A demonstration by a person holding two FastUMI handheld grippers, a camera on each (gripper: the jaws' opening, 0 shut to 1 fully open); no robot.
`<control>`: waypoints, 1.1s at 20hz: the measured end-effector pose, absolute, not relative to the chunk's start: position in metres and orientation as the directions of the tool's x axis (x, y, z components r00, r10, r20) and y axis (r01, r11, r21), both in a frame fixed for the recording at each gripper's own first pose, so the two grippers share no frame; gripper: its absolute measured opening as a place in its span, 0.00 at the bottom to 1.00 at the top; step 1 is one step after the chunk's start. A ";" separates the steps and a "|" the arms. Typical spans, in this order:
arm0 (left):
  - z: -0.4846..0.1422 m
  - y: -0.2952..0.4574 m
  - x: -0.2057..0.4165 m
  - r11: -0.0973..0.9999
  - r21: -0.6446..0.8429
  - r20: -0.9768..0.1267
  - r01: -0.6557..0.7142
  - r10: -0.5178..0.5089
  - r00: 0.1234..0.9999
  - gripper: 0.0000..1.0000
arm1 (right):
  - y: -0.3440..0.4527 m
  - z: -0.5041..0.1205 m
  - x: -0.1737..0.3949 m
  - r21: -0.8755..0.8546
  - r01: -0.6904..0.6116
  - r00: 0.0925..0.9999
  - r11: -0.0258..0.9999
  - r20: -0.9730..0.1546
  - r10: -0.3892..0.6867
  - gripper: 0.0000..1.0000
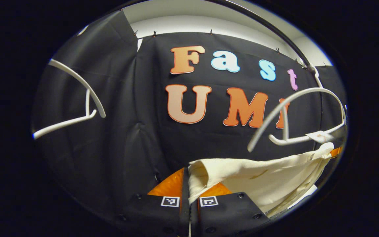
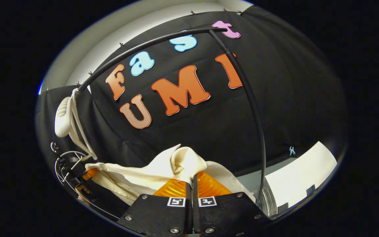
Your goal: Grasp the clothes on the hanger with both hands and then place them into the laundry hamper below.
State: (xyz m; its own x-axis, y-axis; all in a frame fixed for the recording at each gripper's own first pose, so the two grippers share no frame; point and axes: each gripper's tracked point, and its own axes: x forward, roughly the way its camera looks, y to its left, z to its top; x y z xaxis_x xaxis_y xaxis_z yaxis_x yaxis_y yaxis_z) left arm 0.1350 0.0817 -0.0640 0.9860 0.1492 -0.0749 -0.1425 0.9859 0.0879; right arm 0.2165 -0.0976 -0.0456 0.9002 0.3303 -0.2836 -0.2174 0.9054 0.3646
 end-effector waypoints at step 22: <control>-0.181 0.000 0.128 1.000 0.012 -0.315 0.025 -0.020 0.949 0.08 | 0.100 -0.210 0.191 0.475 -0.201 0.795 0.857 -0.432 0.426 0.00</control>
